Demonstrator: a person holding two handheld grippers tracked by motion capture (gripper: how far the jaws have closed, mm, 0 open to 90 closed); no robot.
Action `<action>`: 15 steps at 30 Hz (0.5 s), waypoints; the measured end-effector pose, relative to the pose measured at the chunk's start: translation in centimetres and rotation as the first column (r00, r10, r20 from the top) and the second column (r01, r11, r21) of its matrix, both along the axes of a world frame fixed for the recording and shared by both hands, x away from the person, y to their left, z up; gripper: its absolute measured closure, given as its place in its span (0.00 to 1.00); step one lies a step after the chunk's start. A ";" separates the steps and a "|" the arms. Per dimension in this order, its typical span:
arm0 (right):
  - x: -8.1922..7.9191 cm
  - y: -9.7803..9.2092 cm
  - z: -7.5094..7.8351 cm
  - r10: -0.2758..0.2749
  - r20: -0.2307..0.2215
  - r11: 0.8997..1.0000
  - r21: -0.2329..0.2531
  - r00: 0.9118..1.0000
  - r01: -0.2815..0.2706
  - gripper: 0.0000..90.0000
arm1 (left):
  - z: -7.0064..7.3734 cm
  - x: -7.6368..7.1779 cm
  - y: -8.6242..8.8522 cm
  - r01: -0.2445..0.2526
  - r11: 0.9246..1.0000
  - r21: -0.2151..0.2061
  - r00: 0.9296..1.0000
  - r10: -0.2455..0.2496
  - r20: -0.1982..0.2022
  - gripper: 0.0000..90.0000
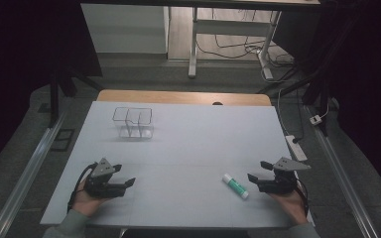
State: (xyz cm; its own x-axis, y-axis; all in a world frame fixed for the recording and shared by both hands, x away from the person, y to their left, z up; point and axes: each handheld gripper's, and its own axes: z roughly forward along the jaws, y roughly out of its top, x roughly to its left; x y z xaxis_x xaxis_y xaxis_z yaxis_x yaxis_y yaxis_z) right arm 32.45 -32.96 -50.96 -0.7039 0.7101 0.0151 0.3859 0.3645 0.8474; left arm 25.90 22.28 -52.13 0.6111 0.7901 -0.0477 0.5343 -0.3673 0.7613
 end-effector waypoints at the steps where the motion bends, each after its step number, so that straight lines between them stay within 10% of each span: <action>1: 0.0 0.0 0.0 0.000 0.001 1.000 0.000 1.000 0.000 0.25 | 0.0 0.0 0.0 -0.004 1.000 -0.001 1.000 0.004 0.001 0.29; 15: 0.0 0.0 -0.1 -0.007 0.005 1.000 -0.015 1.000 0.007 0.26 | 0.1 0.0 0.0 -0.002 1.000 0.000 1.000 0.002 0.002 0.29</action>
